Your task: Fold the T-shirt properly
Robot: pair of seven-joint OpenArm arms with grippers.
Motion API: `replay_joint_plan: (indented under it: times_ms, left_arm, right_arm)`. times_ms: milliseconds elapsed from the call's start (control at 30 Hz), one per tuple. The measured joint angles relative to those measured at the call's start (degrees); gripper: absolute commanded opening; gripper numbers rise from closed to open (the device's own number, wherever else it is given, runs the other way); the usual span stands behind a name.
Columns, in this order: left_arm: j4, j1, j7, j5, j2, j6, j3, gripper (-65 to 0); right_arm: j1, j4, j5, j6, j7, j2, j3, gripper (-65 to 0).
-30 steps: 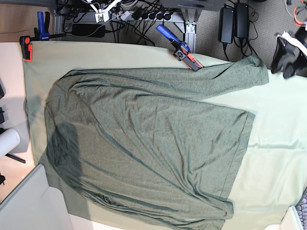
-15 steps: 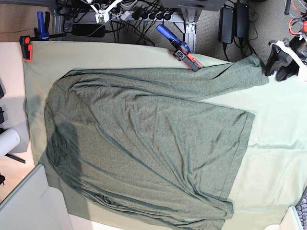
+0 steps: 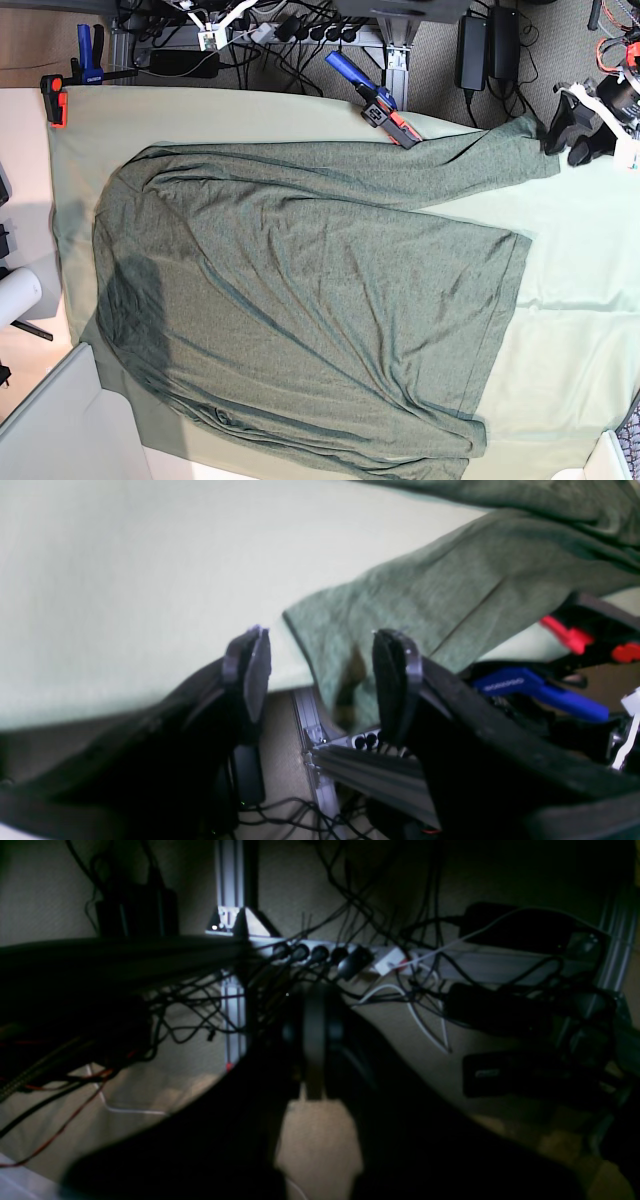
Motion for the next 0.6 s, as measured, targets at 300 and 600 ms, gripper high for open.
replay_joint_plan:
  times_ms: [300,600]
  left_arm:
    - [-2.47,-0.31,-1.79,-1.4,-0.09,-0.46,1.14,-28.8]
    - [-1.25,-0.46,-2.36,-0.7,0.35,-0.48,6.01,-28.8]
  right_arm:
    - [0.0,0.37,0.0,0.02,0.0,-0.02,0.0,-65.0]
    - [-0.02,0.55,0.0,0.0,0.0,0.0,0.0,-65.0]
